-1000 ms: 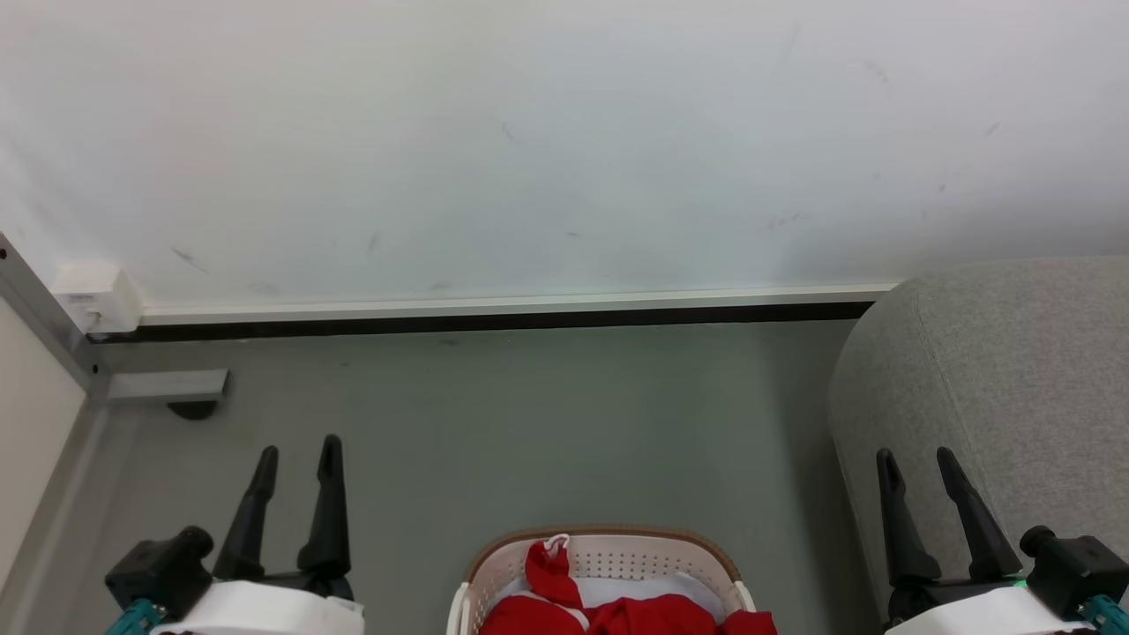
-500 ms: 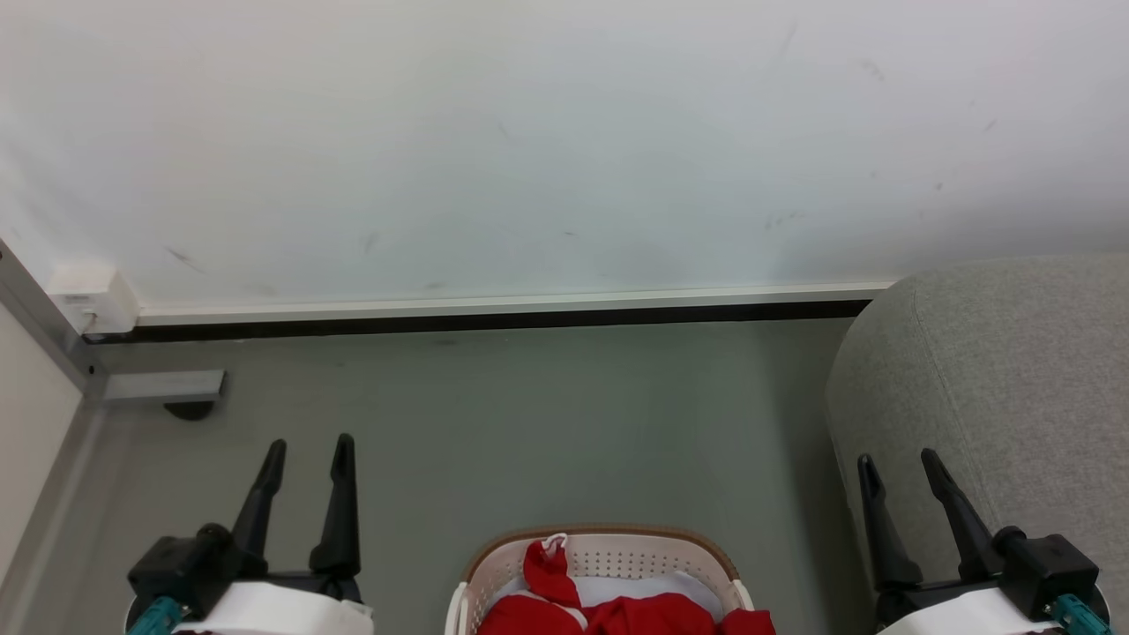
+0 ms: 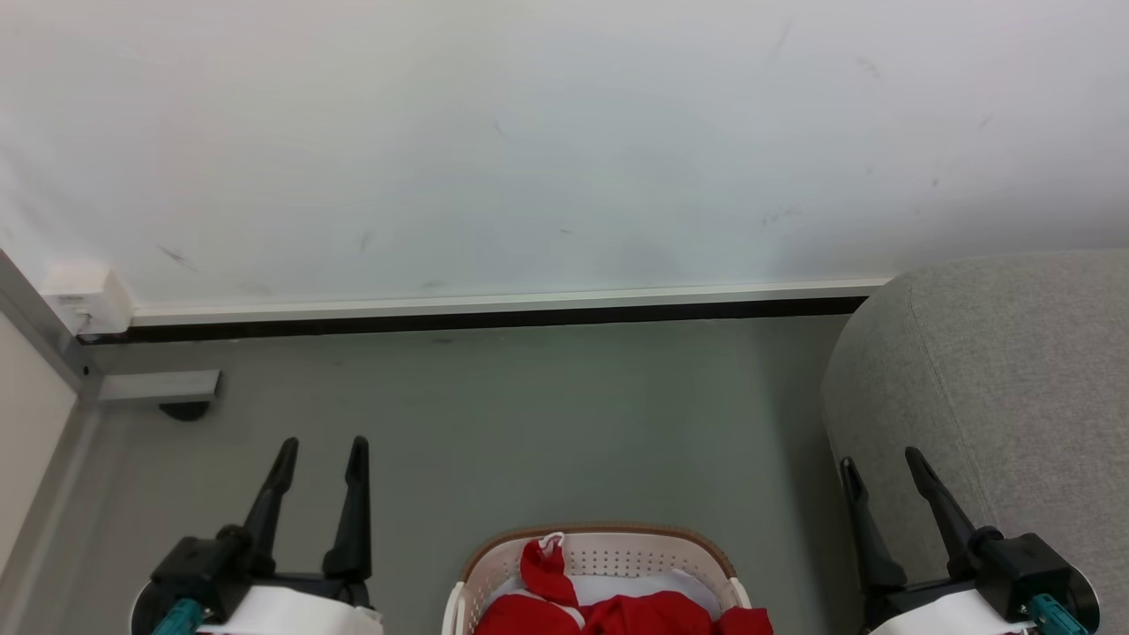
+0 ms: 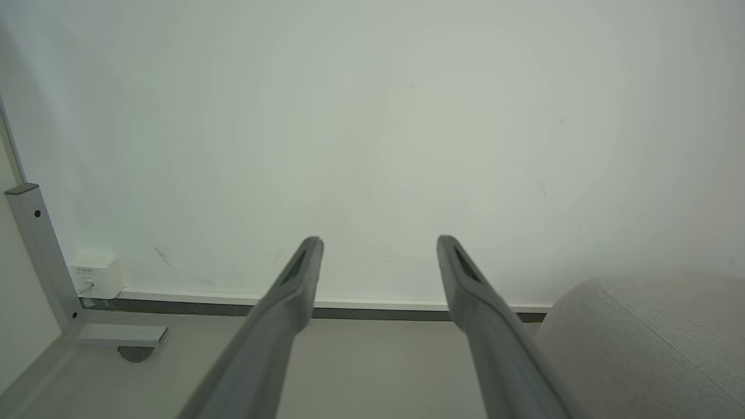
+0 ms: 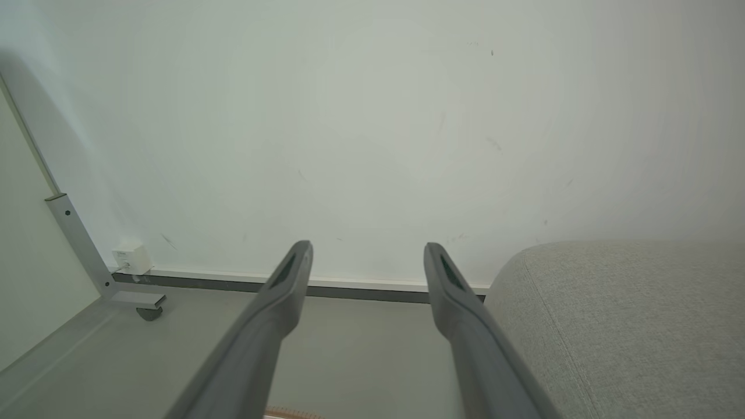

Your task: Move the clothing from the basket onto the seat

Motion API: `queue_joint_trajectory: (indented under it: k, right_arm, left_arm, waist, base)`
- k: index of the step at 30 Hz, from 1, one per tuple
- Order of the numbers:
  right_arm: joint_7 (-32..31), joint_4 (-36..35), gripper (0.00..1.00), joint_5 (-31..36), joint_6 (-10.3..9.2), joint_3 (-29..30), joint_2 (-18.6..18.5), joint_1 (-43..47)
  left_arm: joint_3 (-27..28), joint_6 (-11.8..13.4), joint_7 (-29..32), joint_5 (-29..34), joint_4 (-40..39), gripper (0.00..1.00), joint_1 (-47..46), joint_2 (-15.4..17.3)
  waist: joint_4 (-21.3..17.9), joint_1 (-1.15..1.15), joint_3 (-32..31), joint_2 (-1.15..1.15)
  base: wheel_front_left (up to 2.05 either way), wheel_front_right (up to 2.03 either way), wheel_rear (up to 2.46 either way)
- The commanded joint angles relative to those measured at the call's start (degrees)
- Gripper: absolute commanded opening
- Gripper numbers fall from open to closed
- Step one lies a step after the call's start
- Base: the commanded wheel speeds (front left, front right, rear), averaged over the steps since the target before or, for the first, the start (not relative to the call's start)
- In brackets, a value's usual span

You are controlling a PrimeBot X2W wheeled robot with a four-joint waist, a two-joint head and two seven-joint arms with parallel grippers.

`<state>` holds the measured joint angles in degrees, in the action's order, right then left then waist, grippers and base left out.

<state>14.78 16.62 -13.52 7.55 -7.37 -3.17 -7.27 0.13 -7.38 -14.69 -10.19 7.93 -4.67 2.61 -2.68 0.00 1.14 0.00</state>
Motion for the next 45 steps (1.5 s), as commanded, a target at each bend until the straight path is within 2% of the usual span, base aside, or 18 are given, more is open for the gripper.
queue_joint_trajectory:
  k: [1, 29, 37, 45]
  right_arm:
    - [0.4, 0.1, 1.0, 1.4, -0.12, 0.2, 0.3, -0.7]
    - [0.3, -2.4, 1.0, 0.0, -0.12, 0.9, 0.4, -0.4]
    - [0.3, -3.1, 1.0, -0.7, -0.12, 1.7, 0.4, -1.4]
    - [0.3, -4.7, 1.0, -1.3, -0.12, 2.3, 0.4, -3.2]
  left_arm:
    - [0.0, -0.1, -0.4, 1.8, 0.1, 1.0, -0.2, 0.5]
    - [0.0, -0.1, -0.5, 0.8, 0.2, 1.0, -1.0, 0.5]
    - [-1.3, -0.1, -0.5, -0.1, 0.8, 1.0, -2.8, 0.8]
    - [-4.8, -0.1, -0.5, -1.4, 2.9, 1.0, -6.0, 2.4]
  waist:
    - [-0.1, 0.0, 0.0, 0.0]
    - [-0.4, 0.0, 1.2, 0.0]
    - [-1.9, 0.0, 3.8, 0.0]
    - [-5.4, 0.0, 9.1, 0.0]
  base:
    - [0.0, 0.0, 0.0]
    - [0.0, 0.0, 0.0]
    - [0.0, 0.0, 0.0]
    - [0.0, 0.0, 0.0]
